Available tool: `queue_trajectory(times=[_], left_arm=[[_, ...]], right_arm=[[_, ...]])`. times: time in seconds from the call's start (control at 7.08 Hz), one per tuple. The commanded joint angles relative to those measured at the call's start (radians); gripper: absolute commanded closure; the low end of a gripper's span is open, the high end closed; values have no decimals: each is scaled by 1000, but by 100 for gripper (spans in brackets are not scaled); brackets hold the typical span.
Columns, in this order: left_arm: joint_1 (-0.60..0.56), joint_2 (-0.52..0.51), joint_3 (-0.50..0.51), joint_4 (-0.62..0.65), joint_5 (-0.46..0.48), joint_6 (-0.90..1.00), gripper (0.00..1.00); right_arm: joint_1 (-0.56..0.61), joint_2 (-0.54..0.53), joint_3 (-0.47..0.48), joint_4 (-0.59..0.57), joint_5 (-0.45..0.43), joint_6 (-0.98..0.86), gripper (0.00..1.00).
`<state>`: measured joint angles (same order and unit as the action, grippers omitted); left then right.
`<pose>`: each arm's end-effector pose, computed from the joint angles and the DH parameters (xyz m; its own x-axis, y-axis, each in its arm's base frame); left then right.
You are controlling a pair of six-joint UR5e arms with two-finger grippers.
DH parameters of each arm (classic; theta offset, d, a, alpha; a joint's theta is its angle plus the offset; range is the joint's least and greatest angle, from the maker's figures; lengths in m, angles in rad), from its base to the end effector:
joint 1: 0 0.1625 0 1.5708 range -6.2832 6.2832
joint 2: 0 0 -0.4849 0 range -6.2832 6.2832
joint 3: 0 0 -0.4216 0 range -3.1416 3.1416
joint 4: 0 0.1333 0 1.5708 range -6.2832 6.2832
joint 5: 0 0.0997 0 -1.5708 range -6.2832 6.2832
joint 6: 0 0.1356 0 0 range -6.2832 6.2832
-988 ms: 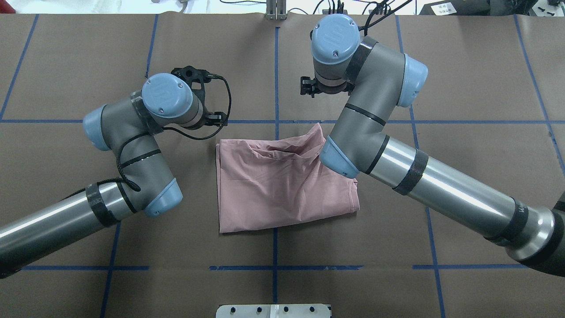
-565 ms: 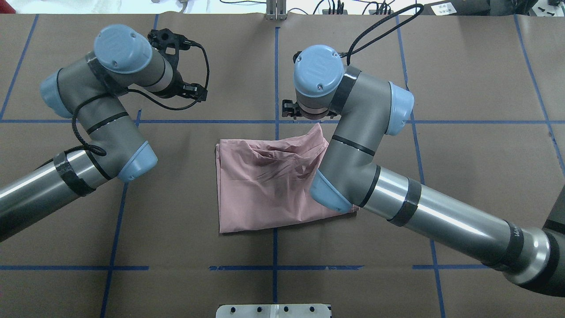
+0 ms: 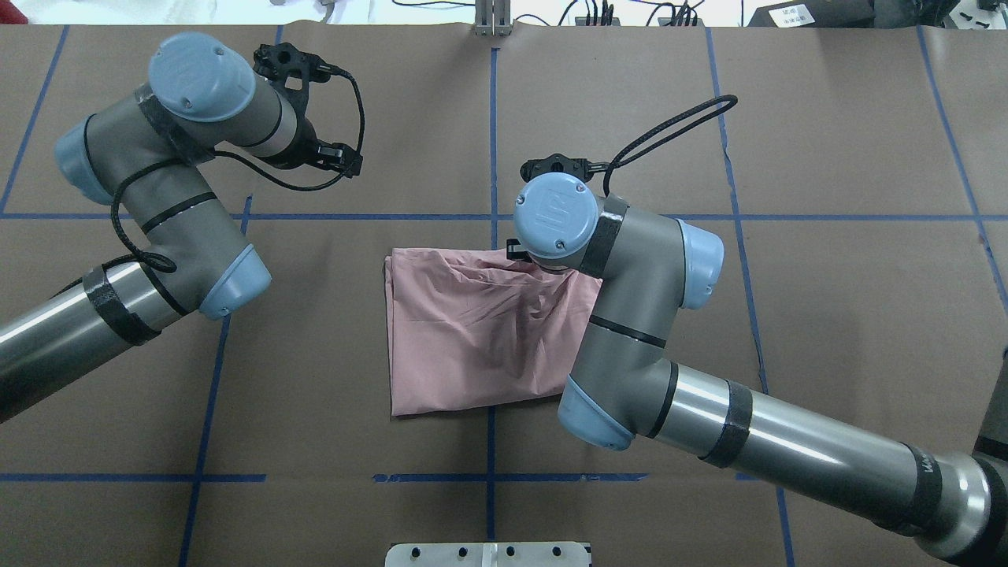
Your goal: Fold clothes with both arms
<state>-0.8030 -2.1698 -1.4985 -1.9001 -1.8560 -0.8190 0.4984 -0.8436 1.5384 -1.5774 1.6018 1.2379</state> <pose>0.4882 -0.6427 0.3610 0.7033 0.2151 -0.6776 0.0856 0.9206 0.3811 -0.6491 -0.5003 0.2962 0.7917 0.0590 0.6081 -0.2135 0.9593 0.1849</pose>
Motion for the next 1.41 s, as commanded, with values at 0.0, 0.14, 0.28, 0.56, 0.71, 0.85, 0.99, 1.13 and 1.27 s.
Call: queue_trajectory(times=[0.0, 0.14, 0.28, 0.56, 0.71, 0.85, 0.99, 1.13, 1.27], left_arm=[[-1, 2, 0, -11, 0, -3, 0], [-1, 2, 0, -11, 0, -8, 0], [1, 2, 0, -11, 0, -11, 0], [-1, 4, 0, -16, 0, -12, 0], [1, 7, -3, -17, 0, -28, 0], [1, 7, -5, -17, 0, -38, 0], [1, 7, -8, -16, 0, -40, 0], [1, 8, -8, -16, 0, -52, 0], [1, 8, -8, -16, 0, -54, 0]], right_arm=[[-11, -5, 3, -1, -3, 18, 58], [-11, -6, 3, -1, -6, 18, 58], [-12, -11, 3, -1, -13, 18, 65], [-14, 0, -9, 0, -13, 29, 100], [-5, 0, -15, 0, -14, 31, 100], [8, 0, -29, 0, -14, 32, 100], [23, 4, -62, 7, -22, 31, 100], [43, 12, -87, 8, -23, 29, 100], [48, 15, -98, 8, -23, 23, 100]])
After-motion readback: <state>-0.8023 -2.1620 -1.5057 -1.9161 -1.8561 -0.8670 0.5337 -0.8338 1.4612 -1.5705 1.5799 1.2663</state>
